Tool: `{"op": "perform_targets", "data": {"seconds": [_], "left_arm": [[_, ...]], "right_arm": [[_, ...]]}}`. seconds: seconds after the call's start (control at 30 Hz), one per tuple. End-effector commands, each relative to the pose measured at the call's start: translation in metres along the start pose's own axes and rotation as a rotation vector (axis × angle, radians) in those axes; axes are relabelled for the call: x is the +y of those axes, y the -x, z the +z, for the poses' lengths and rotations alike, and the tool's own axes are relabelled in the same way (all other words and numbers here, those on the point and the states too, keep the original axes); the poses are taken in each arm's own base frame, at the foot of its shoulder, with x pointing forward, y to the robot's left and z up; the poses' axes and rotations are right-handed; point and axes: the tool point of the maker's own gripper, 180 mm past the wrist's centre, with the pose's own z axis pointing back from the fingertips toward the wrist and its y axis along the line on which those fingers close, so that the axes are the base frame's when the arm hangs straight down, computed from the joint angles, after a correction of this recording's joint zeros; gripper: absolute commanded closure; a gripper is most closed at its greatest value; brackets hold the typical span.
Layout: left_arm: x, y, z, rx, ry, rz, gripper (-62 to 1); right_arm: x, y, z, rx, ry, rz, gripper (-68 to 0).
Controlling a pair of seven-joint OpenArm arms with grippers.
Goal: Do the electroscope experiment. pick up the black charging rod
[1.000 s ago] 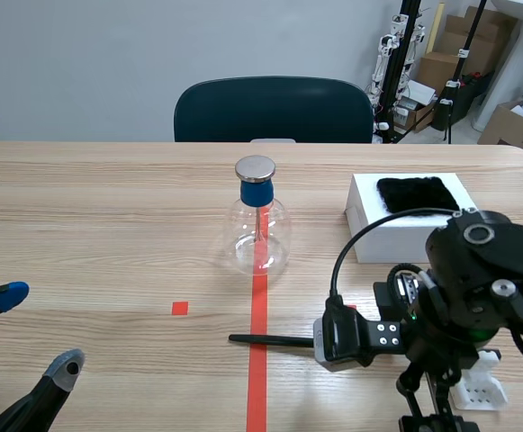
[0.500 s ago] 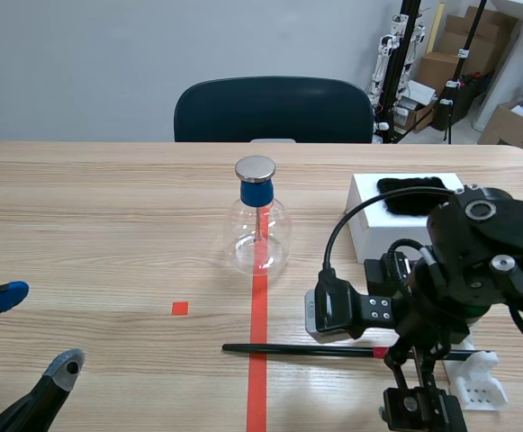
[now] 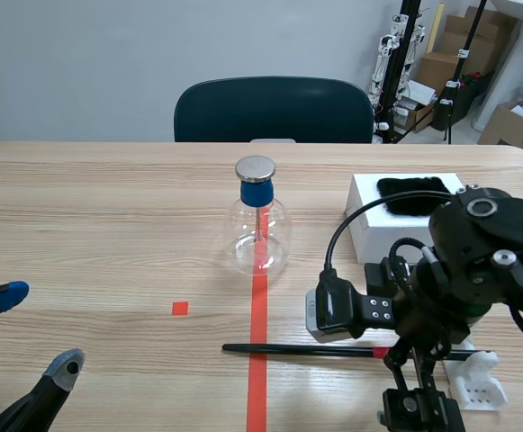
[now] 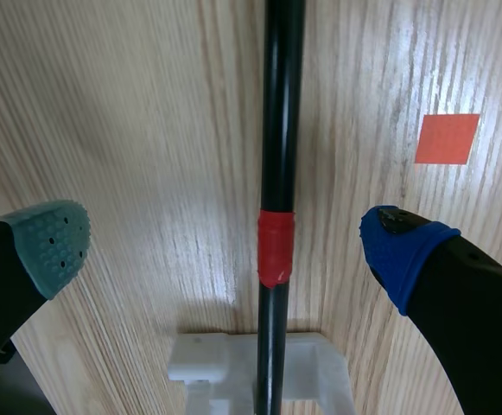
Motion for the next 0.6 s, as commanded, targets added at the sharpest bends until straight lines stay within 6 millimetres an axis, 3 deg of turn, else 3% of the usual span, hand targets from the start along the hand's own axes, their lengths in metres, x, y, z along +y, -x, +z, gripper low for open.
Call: {"op": "perform_targets", "data": {"seconds": [0.0, 0.57], "left_arm": [[0.0029, -0.0092, -0.0040, -0.036, 0.004, -0.015, -62.3], [0.0038, -0.0103, -0.0036, -0.039, 0.003, -0.016, -62.3]], "right_arm": [[-0.0176, 0.0026, 0.0096, 0.010, 0.034, 0.018, -65.0], [-0.0107, 0.0049, 0.0054, 0.050, -0.001, 0.089, -65.0]]}}
